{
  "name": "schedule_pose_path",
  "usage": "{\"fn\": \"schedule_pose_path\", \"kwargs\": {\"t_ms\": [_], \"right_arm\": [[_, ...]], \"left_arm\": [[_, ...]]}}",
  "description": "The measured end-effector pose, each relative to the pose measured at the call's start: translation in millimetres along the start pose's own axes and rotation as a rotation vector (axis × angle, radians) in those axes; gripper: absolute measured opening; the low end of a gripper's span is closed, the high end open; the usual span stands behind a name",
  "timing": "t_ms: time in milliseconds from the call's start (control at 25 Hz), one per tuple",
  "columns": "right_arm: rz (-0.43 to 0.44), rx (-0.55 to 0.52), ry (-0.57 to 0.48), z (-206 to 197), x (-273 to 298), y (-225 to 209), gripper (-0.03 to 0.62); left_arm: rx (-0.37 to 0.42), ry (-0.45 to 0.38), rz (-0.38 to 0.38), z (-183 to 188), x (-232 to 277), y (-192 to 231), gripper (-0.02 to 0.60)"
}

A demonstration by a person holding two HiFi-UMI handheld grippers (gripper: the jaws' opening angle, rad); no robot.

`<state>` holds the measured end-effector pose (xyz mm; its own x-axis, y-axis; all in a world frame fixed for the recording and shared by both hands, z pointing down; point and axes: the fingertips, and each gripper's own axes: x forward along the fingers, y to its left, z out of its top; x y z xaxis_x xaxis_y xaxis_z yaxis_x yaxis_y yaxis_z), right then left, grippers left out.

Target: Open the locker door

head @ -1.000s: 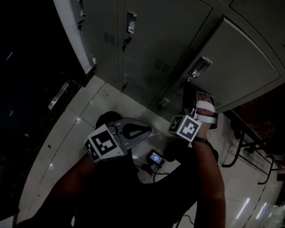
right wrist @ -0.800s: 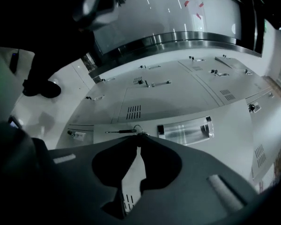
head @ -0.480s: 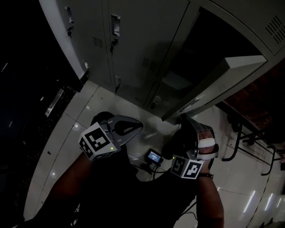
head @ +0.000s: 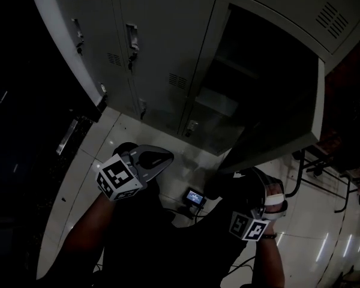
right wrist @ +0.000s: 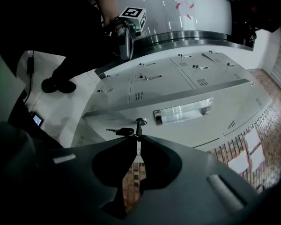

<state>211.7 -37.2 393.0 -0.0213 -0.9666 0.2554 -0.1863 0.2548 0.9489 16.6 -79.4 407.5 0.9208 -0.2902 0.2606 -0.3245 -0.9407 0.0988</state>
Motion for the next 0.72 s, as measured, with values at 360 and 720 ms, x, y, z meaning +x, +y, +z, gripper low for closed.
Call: {"fn": "schedule_pose_path", "kwargs": {"t_ms": [360, 720], "right_arm": [[0.032, 0.067, 0.027, -26.6, -14.3, -0.4, 0.085], [0.311, 0.898, -0.4, 16.6, -61.8, -4.2, 0.002]], "left_arm": [[0.005, 0.009, -0.005, -0.2, 5.2, -2.8, 0.011], [0.005, 0.011, -0.003, 0.0, 3.4, -1.4, 0.011]]}}
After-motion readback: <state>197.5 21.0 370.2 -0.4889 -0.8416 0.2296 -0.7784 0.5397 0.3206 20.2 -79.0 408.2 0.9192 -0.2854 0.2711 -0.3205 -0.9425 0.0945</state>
